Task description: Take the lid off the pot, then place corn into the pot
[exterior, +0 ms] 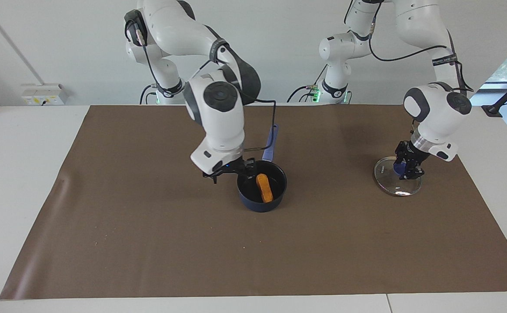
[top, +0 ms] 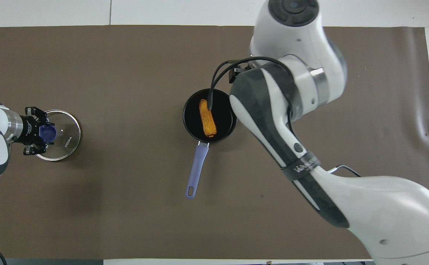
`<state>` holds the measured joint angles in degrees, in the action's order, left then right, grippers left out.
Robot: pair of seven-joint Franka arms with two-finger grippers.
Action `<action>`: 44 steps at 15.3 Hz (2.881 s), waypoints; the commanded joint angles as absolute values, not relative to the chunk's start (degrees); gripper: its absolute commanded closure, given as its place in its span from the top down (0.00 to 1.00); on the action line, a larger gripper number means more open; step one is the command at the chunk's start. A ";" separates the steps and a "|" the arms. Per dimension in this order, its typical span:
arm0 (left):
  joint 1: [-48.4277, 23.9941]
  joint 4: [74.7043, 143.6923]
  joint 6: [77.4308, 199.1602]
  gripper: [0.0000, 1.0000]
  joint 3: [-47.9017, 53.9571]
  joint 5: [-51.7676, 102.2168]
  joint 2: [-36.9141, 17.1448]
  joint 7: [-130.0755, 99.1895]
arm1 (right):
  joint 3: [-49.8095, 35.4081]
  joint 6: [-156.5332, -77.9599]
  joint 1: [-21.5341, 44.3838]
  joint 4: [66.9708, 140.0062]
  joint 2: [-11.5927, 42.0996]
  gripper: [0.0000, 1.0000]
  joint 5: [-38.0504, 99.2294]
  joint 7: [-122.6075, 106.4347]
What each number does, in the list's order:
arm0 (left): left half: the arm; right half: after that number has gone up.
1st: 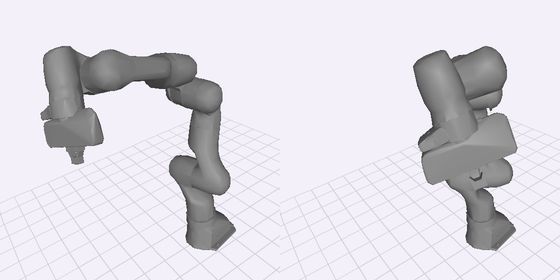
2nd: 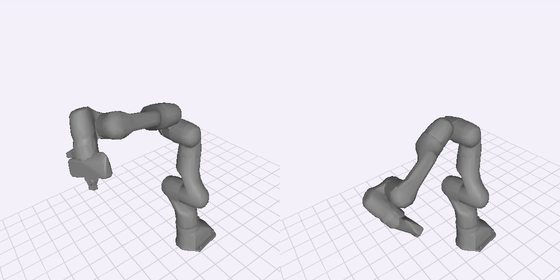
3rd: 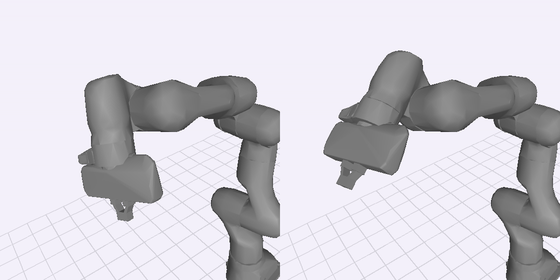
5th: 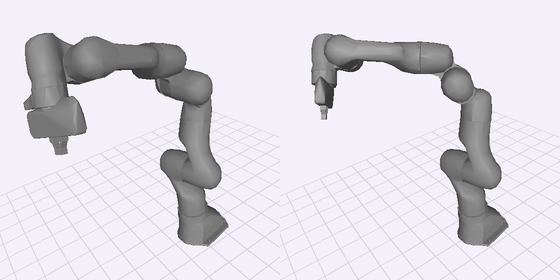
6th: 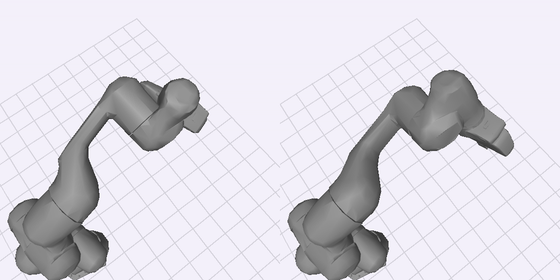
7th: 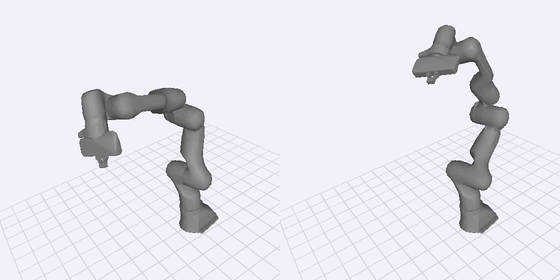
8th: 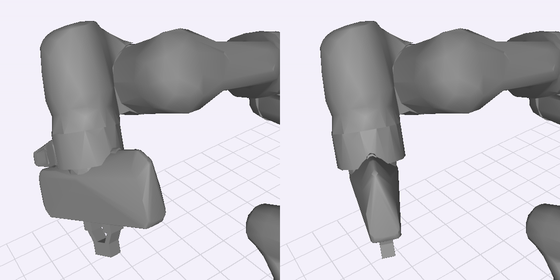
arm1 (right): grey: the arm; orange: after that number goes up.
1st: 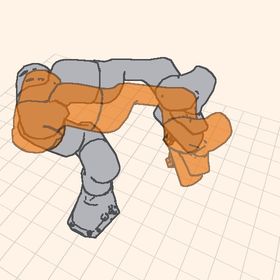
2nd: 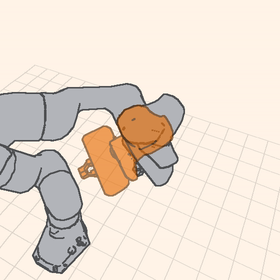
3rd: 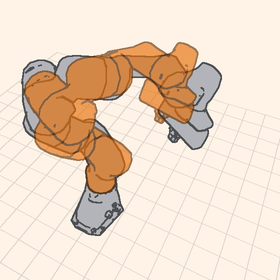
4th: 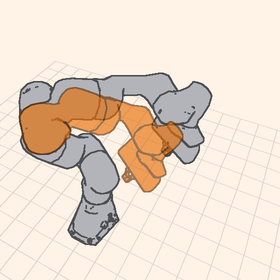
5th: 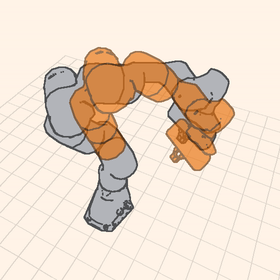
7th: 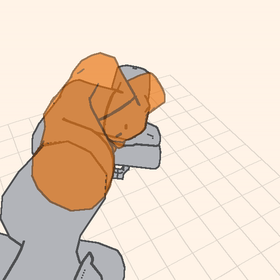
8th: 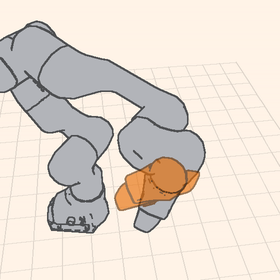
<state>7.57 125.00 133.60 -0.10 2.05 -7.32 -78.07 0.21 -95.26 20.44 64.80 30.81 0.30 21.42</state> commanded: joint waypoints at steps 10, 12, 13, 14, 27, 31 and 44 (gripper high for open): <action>6.68 111.48 118.07 1.00 -0.26 2.29 -7.82 -69.03 | 0.53 -83.23 3.08 77.23 13.90 1.00 -0.17 -0.59; 5.90 105.76 113.05 1.00 0.09 2.11 -7.82 -56.93 | 0.53 -83.41 2.47 82.24 10.65 1.00 -0.18 -1.05; 5.28 103.82 111.98 1.00 -0.09 2.11 -7.74 -52.60 | 0.53 -84.89 2.03 85.22 9.24 1.00 -0.18 -1.05; 4.84 102.41 111.62 1.00 0.09 1.67 -7.56 -47.16 | 0.53 -87.77 1.59 87.52 8.27 1.00 -0.18 -1.40; -3.43 102.54 95.54 1.00 0.44 -0.79 6.13 1.41 | 0.53 -99.32 -3.87 100.38 -1.23 1.00 -0.26 -3.69; -4.74 106.52 98.33 1.00 0.35 -0.79 8.53 1.15 | 0.53 -97.21 -3.78 98.79 0.08 1.00 -0.71 -3.69; -4.22 96.94 89.47 1.00 2.29 -0.35 2.72 -0.70 | 0.53 -94.40 -3.52 98.00 0.88 1.00 -0.62 -3.43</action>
